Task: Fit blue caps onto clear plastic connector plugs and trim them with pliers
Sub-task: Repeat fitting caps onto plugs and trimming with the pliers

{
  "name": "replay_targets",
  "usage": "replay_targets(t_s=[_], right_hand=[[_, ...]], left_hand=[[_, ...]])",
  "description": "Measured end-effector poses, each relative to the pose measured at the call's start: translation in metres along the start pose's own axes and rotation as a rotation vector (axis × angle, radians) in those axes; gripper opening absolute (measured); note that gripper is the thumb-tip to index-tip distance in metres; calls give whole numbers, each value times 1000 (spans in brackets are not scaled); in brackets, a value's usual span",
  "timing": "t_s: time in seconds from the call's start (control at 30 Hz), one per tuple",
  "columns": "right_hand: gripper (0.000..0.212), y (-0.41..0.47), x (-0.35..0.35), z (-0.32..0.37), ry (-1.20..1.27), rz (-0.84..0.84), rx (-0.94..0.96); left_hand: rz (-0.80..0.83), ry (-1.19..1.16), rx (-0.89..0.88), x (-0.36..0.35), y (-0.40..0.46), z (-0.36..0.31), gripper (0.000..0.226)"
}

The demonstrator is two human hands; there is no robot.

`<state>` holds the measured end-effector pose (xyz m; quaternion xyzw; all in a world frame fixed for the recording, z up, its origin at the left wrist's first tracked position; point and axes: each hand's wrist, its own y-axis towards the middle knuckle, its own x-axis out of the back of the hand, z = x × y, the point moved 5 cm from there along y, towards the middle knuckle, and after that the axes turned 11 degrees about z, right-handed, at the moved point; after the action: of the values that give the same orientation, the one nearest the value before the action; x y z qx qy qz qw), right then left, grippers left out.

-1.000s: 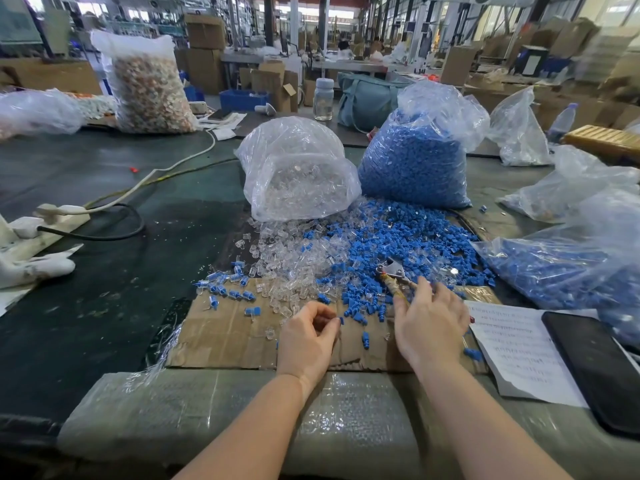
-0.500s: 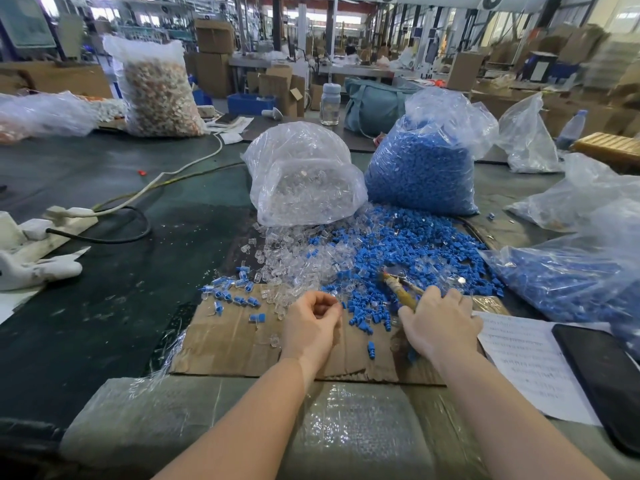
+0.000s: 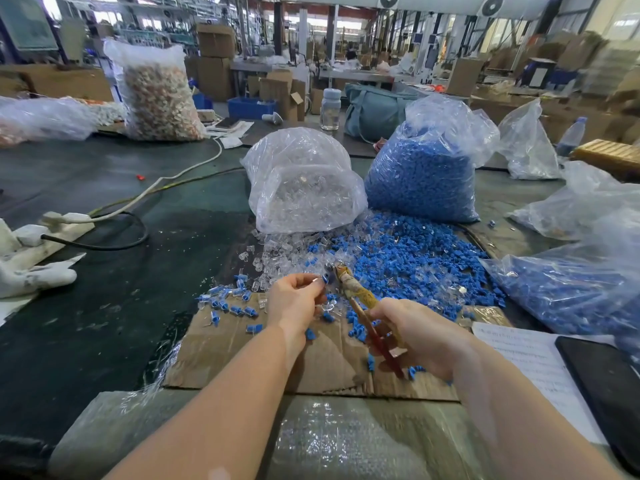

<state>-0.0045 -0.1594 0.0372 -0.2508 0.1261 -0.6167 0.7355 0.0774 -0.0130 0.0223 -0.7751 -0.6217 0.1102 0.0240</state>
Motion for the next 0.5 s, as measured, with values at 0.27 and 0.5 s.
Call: replay_targets(t_s=[0.27, 0.5], right_hand=[[31, -2, -2, -1, -19, 58, -28], [30, -3, -3, 2, -103, 58, -57]], left_hand=[[-35, -4, 11, 3, 3, 0, 7], [-48, -31, 19, 5, 4, -4, 7]])
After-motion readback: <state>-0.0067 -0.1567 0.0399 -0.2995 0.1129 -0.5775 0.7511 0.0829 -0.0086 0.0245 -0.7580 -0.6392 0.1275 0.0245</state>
